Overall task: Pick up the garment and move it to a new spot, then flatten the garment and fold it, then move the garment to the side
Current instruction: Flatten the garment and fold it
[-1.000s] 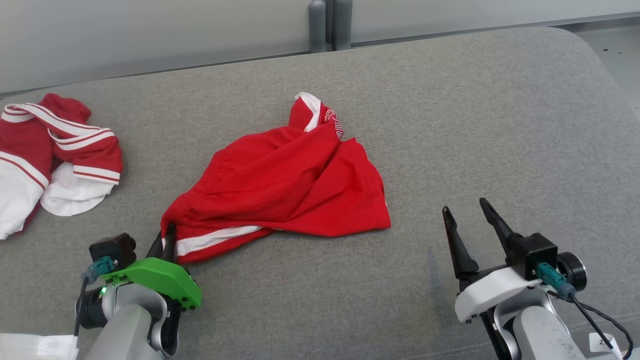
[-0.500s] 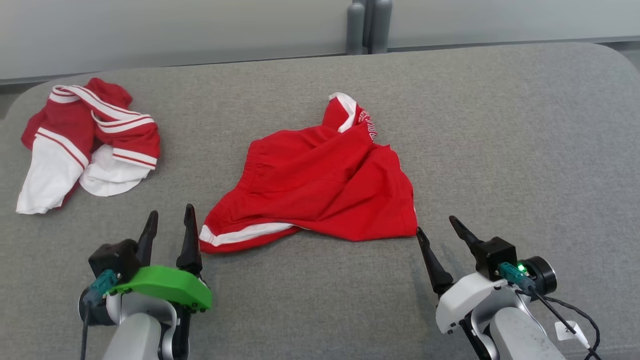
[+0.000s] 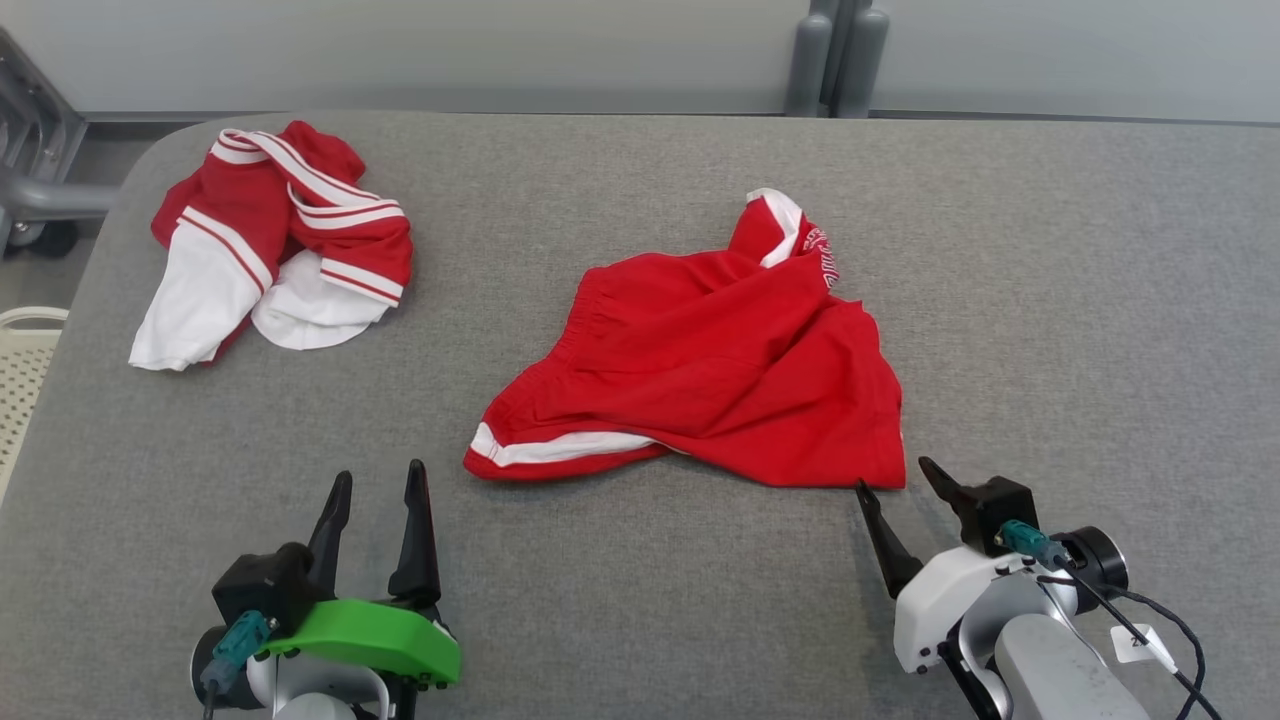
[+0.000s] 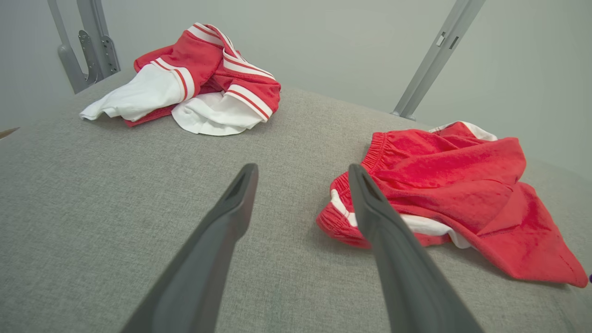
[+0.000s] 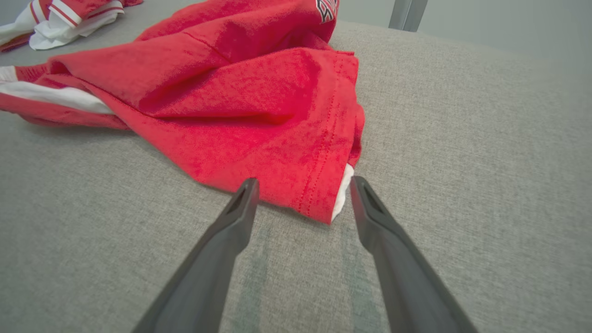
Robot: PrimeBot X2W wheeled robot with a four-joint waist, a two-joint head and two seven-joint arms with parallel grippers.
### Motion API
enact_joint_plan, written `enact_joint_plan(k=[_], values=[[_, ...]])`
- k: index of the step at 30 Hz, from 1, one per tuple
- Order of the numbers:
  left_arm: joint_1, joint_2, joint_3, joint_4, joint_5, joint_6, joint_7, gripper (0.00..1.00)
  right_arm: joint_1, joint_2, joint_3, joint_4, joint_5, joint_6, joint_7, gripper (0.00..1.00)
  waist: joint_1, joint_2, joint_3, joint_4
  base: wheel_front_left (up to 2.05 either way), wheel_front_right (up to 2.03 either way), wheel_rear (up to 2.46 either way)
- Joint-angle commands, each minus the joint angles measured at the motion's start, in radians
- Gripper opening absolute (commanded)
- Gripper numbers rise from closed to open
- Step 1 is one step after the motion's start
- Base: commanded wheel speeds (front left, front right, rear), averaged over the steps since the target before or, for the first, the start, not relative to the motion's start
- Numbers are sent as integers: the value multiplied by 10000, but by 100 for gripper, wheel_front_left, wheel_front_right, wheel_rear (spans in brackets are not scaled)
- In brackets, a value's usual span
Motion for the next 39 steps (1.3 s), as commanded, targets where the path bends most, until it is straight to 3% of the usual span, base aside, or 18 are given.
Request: enact_joint_plan(k=[1, 13, 15, 18, 19, 26, 39], values=[[161, -36, 8, -37, 90, 5, 7, 100, -102, -62, -49, 185, 69, 1, -38, 100, 0, 0, 115, 224, 0, 0, 0], [251, -96, 37, 25, 262, -58, 8, 100, -622, -45, -264, 1379, 322, 1, -39, 98, 0, 0, 199, 741, 0, 0, 0], [263, -103, 66, 37, 284, -59, 8, 100, -676, -39, -285, 1287, 404, 1, -38, 47, 0, 0, 210, 760, 0, 0, 0], [332, -113, 140, 49, 296, -23, 8, 100, -664, -24, -217, 1269, 489, 1, -38, 5, 0, 0, 229, 688, 0, 0, 0], [352, -118, 154, 54, 302, -23, 8, 100, -683, -17, -172, 1275, 515, 1, -38, 0, 0, 0, 239, 641, 0, 0, 0], [330, -128, 214, 45, 274, -28, 8, 100, -703, 27, -34, 559, 817, 1, -38, 0, 0, 0, 268, 201, 0, 0, 0], [457, -152, 438, -194, 238, 30, 8, 100, 854, 63, 688, -2673, 2024, 1, -29, 0, 0, 0, 53, -957, 0, 0, 0]])
